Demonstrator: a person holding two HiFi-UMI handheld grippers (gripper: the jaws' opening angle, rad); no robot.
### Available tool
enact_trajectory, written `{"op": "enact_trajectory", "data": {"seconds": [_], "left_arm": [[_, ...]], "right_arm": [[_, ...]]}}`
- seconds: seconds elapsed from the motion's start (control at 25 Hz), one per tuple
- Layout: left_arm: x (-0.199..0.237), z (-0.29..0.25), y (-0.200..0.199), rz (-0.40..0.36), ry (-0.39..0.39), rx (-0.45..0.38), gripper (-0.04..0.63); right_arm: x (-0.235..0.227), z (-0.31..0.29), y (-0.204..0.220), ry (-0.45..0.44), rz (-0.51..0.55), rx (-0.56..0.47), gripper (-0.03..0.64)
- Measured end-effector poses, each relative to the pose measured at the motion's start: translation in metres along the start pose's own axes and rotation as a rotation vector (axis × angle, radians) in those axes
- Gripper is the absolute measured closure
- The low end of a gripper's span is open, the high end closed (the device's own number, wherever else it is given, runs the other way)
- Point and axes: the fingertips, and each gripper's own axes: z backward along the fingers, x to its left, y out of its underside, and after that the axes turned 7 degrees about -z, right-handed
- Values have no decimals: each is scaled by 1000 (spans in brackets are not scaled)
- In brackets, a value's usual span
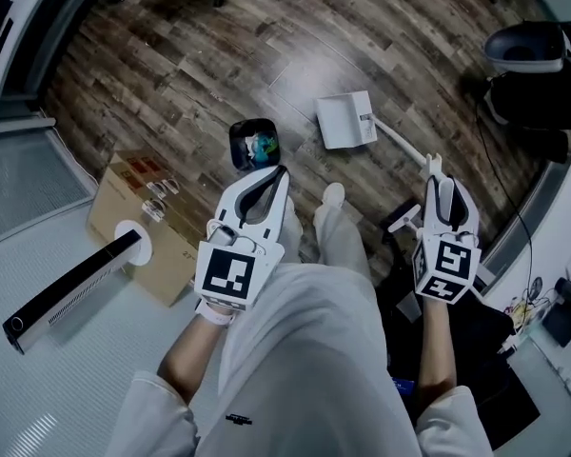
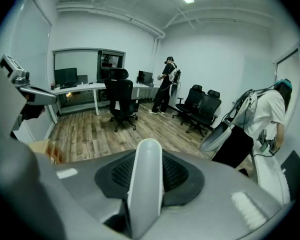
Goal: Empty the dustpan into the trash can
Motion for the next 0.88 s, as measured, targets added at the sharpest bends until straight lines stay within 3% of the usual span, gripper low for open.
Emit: {"op": "enact_trajectory", "data": {"seconds": [0.48, 0.88], "left_arm": [[-2, -30, 18, -13, 8, 69, 588], [2, -40, 28, 7, 0, 103, 589]], "right_arm": [[-46, -89, 74, 98, -128, 145, 488], [-55, -129, 107, 169, -142, 217, 489]]}}
